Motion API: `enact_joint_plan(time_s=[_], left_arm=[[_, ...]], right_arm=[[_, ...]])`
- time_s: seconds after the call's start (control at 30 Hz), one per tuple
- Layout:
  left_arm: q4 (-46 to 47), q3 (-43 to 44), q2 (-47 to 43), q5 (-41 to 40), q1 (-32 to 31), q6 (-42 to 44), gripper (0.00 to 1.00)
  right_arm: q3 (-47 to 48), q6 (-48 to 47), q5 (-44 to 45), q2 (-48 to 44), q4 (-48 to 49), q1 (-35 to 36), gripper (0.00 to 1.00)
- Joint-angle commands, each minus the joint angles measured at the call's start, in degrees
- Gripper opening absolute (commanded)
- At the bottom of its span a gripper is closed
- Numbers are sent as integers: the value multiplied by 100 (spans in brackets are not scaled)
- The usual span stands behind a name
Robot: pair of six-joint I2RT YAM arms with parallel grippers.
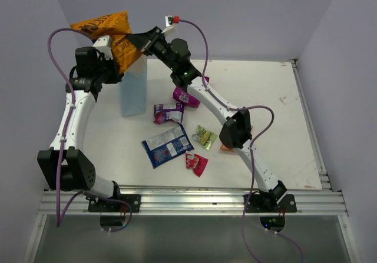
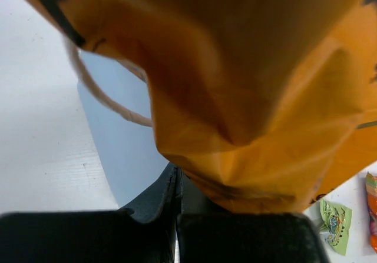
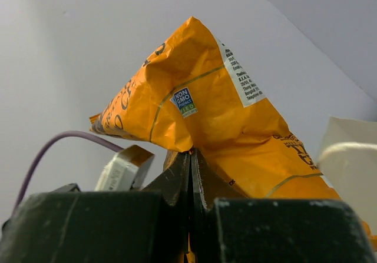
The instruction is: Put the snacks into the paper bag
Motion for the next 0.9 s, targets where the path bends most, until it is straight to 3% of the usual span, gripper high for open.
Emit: enact_joint_plan(time_s=[0.0, 0.37, 0.87], left_arm=[[202, 1, -145, 295, -74, 146, 0], [97, -26, -216, 225, -171, 207, 0], [-123, 71, -304, -715, -180, 269, 0]], right_arm=[[144, 178, -116, -482, 709, 52, 0], [126, -787, 236, -60, 236, 210, 0], [-366, -2089, 262, 432, -951, 237, 0]])
